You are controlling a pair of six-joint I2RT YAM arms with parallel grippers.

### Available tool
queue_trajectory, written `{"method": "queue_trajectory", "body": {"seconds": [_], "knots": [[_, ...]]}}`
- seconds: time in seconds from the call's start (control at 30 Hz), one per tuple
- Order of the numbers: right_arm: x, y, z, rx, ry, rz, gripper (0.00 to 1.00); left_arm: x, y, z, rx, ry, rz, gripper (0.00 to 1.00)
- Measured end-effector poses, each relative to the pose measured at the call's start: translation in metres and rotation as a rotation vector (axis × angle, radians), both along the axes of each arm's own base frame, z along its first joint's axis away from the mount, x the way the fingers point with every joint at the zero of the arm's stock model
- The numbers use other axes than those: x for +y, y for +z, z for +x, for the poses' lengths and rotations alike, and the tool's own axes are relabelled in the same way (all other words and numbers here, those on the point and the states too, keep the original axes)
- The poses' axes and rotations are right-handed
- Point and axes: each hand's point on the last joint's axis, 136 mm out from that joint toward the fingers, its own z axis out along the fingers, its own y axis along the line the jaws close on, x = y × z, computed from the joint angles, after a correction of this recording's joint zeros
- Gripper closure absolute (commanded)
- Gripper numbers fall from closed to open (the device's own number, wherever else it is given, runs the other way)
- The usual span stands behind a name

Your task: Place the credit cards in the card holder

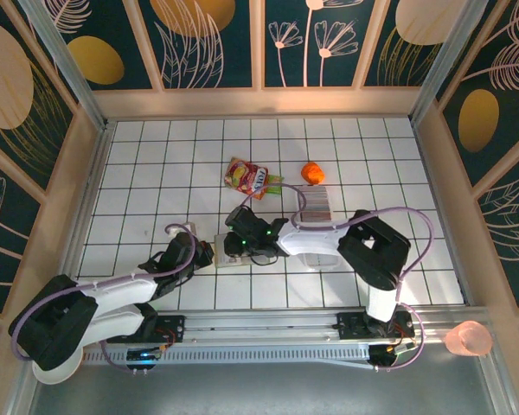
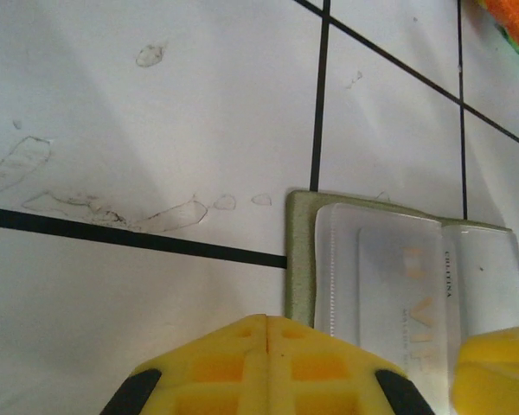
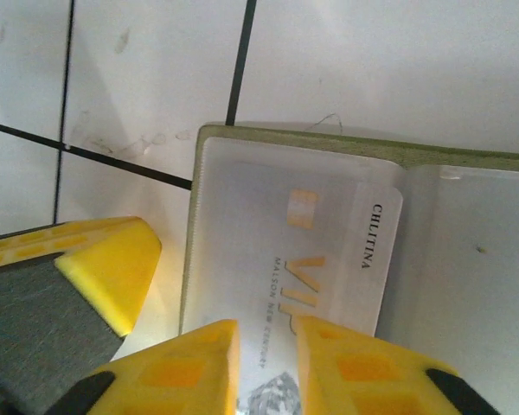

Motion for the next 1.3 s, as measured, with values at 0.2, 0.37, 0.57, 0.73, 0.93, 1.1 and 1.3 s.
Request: {"method": "queue_trajectory", "body": {"seconds": [0.2,0.37,0.57,0.73,0.93,1.1,1.3], "knots": [[-0.011,0.01,-0.005,-0.002,-0.019,0.024,0.72,0.0,0.003,0.001,-0.008,0.001,-0.006,1.0],[-0.012,0.006,-0.004,-0.006,-0.03,0.012,0.72,0.0,0.004,0.0,-0.009,0.0,-0.007,1.0],[-0.015,-0.013,-0.009,0.015,-0.022,-0.036,0.71,0.0,0.008,0.0,-0.019,0.001,-0.013,1.0],[-0.015,-0.015,-0.009,0.016,-0.023,-0.044,0.71,0.001,0.008,0.0,-0.019,0.003,-0.012,1.0],[-0.012,-0.013,-0.009,0.013,-0.02,-0.037,0.71,0.001,0.007,0.0,-0.018,0.003,-0.01,1.0],[-0.003,-0.013,-0.008,0.011,-0.013,-0.034,0.7,0.001,0.004,-0.002,-0.006,-0.002,-0.007,1.0],[-0.002,-0.015,-0.008,0.013,-0.011,-0.049,0.69,0.001,0.0,-0.003,0.007,-0.003,0.002,1.0]]}}
